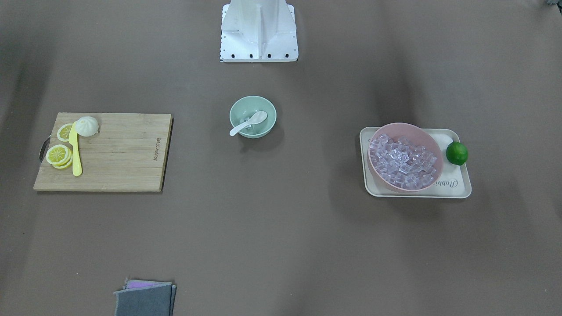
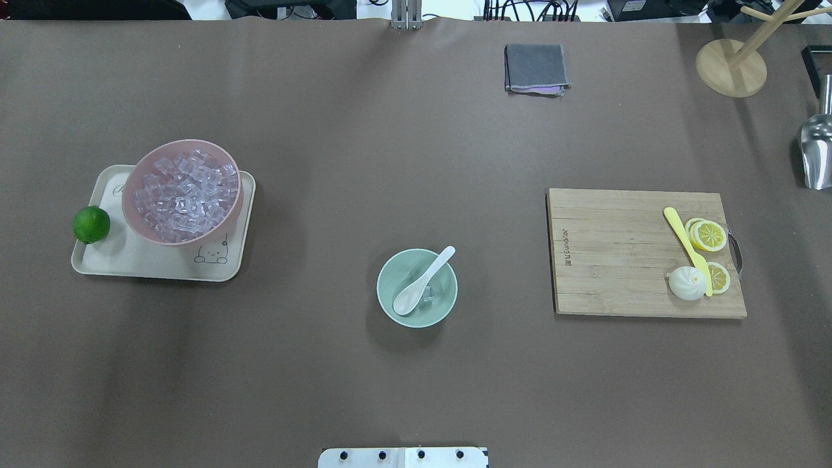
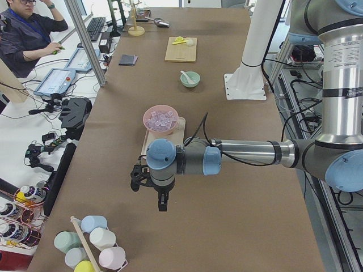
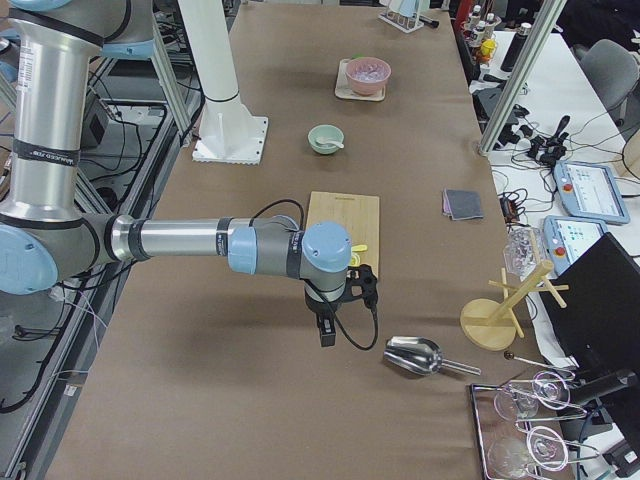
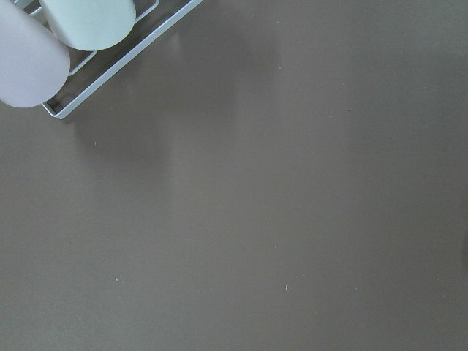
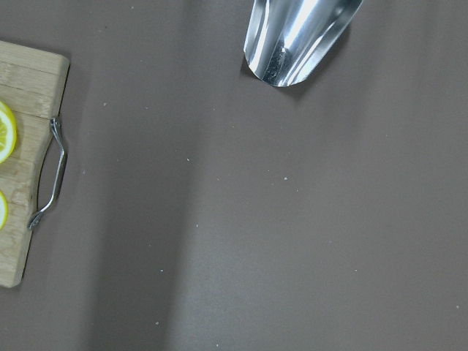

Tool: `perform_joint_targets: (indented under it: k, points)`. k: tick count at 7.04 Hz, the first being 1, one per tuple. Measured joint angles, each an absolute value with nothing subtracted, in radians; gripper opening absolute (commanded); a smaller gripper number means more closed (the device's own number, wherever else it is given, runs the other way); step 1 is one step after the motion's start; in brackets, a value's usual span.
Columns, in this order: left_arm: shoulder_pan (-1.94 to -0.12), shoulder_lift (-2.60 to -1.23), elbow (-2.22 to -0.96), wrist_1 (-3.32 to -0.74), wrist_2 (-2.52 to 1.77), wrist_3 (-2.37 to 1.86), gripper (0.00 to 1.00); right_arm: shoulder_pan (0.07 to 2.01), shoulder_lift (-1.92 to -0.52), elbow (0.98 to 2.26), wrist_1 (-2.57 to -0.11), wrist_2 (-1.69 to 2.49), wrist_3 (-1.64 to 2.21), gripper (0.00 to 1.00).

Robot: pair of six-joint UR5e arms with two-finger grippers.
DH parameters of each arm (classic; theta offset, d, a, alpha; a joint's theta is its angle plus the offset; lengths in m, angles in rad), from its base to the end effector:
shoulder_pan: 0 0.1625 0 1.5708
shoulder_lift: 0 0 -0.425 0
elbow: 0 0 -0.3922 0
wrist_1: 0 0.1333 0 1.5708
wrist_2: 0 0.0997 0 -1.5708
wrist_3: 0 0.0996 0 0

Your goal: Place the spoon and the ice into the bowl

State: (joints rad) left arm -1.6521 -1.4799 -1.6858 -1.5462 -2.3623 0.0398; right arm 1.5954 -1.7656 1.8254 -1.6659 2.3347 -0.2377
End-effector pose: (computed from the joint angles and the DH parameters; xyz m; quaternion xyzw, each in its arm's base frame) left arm -0.0990 -0.4466 0.6463 0.0231 0.3848 -0.0192 0.9225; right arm 0.0744 -0.4046 0.6314 0.0325 -0.3716 -0.0921 0.9232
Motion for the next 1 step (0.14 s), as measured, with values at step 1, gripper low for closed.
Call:
perform_joint_targets:
  k: [1]
  points:
    - [-1.652, -1.479, -1.686, -1.546, -2.362, 0.040, 0.98, 1.595, -1.766, 1.825, -1.666, 2.337, -0.238, 1.00]
